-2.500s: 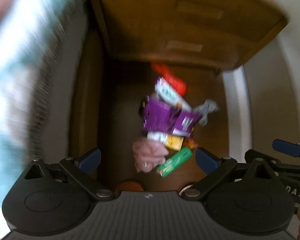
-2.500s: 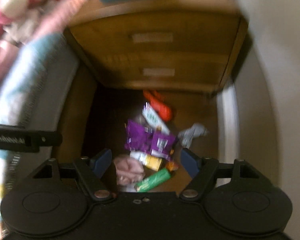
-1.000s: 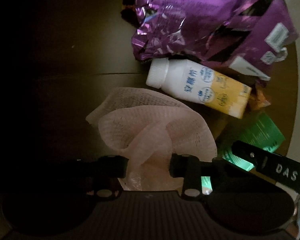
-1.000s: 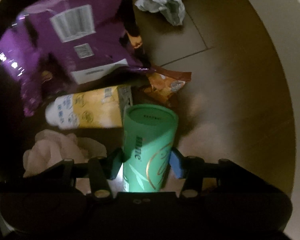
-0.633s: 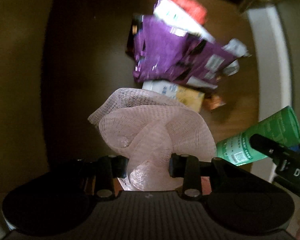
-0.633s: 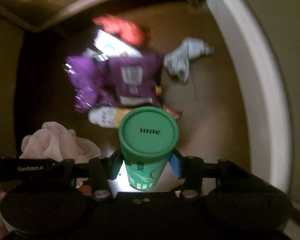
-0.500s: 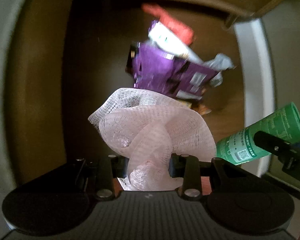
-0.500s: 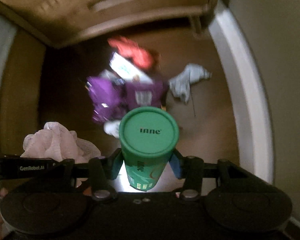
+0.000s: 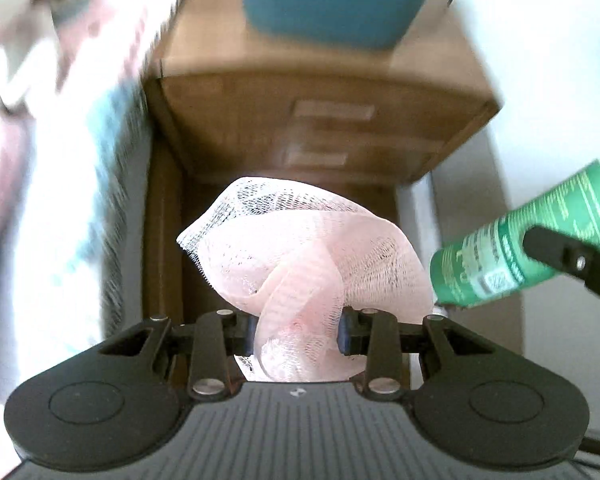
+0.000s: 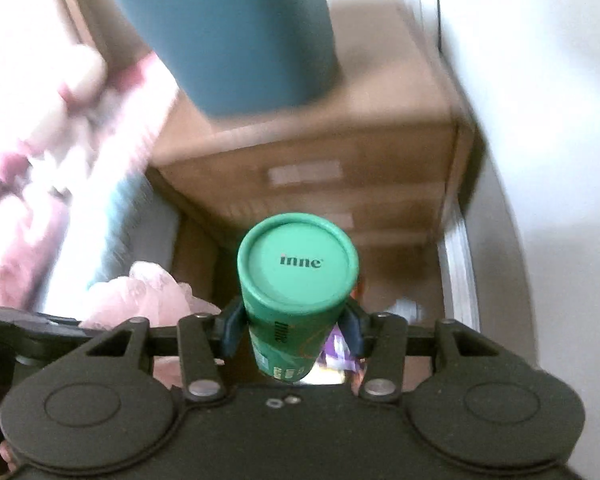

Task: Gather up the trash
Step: 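Lift the pink puff and green tube up to the teal bin with both tools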

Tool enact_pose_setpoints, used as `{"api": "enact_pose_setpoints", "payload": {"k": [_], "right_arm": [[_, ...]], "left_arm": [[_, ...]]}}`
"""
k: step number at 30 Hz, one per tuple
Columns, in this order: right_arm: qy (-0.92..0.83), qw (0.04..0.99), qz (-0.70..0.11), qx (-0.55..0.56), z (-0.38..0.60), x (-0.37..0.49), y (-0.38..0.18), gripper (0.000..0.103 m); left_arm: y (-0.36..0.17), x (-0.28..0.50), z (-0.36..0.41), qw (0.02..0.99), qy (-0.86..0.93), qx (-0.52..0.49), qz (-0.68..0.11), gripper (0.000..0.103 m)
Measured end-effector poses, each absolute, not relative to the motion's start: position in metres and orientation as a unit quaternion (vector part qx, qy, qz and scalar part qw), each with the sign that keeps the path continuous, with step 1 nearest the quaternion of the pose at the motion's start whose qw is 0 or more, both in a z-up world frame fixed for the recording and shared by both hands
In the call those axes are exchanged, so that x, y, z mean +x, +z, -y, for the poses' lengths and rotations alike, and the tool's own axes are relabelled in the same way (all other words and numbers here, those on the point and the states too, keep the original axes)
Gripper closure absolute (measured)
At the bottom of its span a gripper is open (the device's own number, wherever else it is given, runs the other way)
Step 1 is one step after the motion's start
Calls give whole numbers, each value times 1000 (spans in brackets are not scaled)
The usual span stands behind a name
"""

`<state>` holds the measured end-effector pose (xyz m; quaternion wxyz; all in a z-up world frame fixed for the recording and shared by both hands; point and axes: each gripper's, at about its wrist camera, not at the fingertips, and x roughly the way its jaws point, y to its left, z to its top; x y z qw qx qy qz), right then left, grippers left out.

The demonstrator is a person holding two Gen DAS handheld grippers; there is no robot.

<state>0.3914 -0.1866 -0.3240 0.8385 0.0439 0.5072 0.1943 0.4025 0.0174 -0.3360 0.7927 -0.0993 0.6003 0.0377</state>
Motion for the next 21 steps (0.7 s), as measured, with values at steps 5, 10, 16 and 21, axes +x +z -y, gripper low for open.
{"api": "enact_pose_setpoints", "payload": {"k": [5, 10, 16, 21], "right_arm": [[218, 872, -437, 33, 184, 412, -228, 54], [242, 903, -354, 11, 179, 429, -147, 54], [263, 918, -295, -1, 168, 454, -76, 54], [267, 925, -267, -37, 149, 476, -50, 54]], "left_arm": [[-241, 424, -16, 829, 49, -96, -549, 69], [-158, 442, -10, 865, 59, -96, -488, 68], [-90, 466, -8, 892, 67, -89, -438, 68], [-56, 504, -19, 904, 75, -73, -414, 68]]}}
